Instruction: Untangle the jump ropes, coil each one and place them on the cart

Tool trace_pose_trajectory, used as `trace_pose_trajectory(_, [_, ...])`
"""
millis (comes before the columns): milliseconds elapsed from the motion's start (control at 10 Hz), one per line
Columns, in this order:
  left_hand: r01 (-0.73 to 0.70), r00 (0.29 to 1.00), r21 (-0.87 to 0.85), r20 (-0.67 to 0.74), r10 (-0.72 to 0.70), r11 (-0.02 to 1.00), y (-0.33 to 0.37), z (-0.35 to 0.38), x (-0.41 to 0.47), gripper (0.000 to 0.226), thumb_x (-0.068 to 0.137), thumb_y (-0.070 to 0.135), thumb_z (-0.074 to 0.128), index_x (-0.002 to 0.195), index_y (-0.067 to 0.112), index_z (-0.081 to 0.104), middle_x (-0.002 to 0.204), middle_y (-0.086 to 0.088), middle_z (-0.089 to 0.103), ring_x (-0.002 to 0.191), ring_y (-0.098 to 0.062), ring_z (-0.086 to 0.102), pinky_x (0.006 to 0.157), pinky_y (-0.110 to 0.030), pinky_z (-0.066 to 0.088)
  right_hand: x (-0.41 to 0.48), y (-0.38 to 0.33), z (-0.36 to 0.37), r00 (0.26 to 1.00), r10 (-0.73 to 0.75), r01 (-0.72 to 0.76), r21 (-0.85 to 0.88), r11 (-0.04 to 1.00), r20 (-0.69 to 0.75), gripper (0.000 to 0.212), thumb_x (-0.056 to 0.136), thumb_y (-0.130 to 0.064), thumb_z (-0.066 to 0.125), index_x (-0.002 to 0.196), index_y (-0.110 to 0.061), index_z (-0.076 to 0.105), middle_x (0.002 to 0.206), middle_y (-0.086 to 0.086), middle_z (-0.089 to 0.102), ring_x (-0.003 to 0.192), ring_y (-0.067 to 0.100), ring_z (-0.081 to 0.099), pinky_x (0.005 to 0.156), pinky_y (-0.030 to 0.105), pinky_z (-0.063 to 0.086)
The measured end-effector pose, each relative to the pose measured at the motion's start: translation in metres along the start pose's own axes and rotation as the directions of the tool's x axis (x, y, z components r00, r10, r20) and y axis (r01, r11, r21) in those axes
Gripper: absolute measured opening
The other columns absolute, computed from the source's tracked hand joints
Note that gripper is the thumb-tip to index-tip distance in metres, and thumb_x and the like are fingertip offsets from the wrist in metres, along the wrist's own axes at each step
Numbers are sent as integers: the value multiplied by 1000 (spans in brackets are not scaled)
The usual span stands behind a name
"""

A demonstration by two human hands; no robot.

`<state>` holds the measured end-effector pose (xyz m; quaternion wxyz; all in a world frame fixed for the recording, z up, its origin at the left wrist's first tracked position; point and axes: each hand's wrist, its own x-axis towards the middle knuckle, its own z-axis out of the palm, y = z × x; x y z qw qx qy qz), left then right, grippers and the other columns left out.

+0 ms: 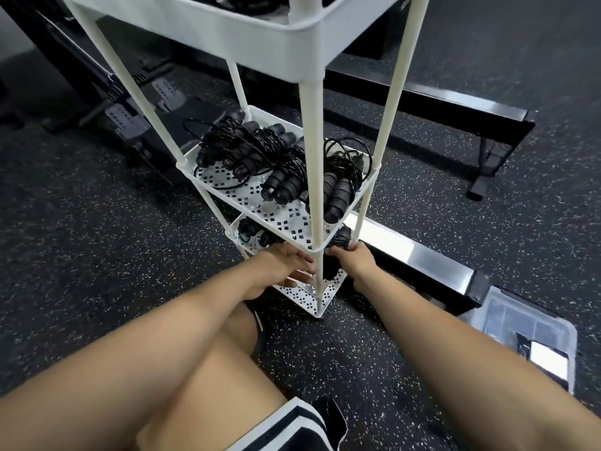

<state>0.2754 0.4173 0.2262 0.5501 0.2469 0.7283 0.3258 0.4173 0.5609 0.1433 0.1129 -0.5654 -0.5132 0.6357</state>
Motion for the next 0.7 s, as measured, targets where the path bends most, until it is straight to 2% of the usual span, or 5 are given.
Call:
trace_pose_trajectory(100, [20, 1000, -23, -11, -21, 1000, 1, 1, -3, 18, 104, 13, 70, 121, 8, 74, 107, -2, 83, 101, -22, 81, 73, -26, 55, 1, 5, 4, 996, -75, 64, -191, 979, -50, 44, 92, -36, 85, 117, -16, 54, 92, -7, 60, 75, 3, 54, 57, 21, 38])
trace_pose_trajectory(300, [26, 1000, -9, -5, -27, 1000, -1, 0, -6, 14, 102, 14, 73, 116, 14, 73, 108, -2, 83, 104, -24, 80, 75, -28, 56, 5, 13, 9, 959, -220, 140, -374, 917, -179, 41, 87, -32, 91, 98, -16, 56, 109, 13, 65, 77, 17, 64, 55, 20, 41])
trace_pose_trajectory(500, [22, 1000, -24, -1, -22, 999, 0, -1, -4, 9, 104, 11, 70, 111, 16, 72, 105, -3, 84, 105, -24, 80, 81, -30, 55, 10, 22, 8, 980, -169, 116, -382, 917, -108, 41, 83, -31, 95, 84, -18, 56, 88, 11, 76, 79, 25, 74, 76, 44, 62])
trace_pose_trajectory(600, [37, 999, 10, 26, -37, 999, -1, -4, -8, 13, 103, 15, 71, 116, 17, 72, 107, 0, 83, 104, -19, 80, 83, -32, 54, 3, 25, 2, 975, -192, 131, -413, 901, -111, 35, 87, -35, 91, 94, -14, 64, 88, 6, 73, 74, 17, 64, 68, 36, 53])
trace_pose_trajectory(700, [28, 999, -40, -23, -29, 999, -1, -15, -12, 16, 102, 15, 72, 118, 13, 75, 108, -2, 83, 97, -16, 79, 77, -29, 52, -7, 19, -8, 963, -240, 175, -394, 903, -123, 20, 93, -31, 83, 97, -19, 67, 95, 2, 75, 83, 19, 70, 78, 39, 57])
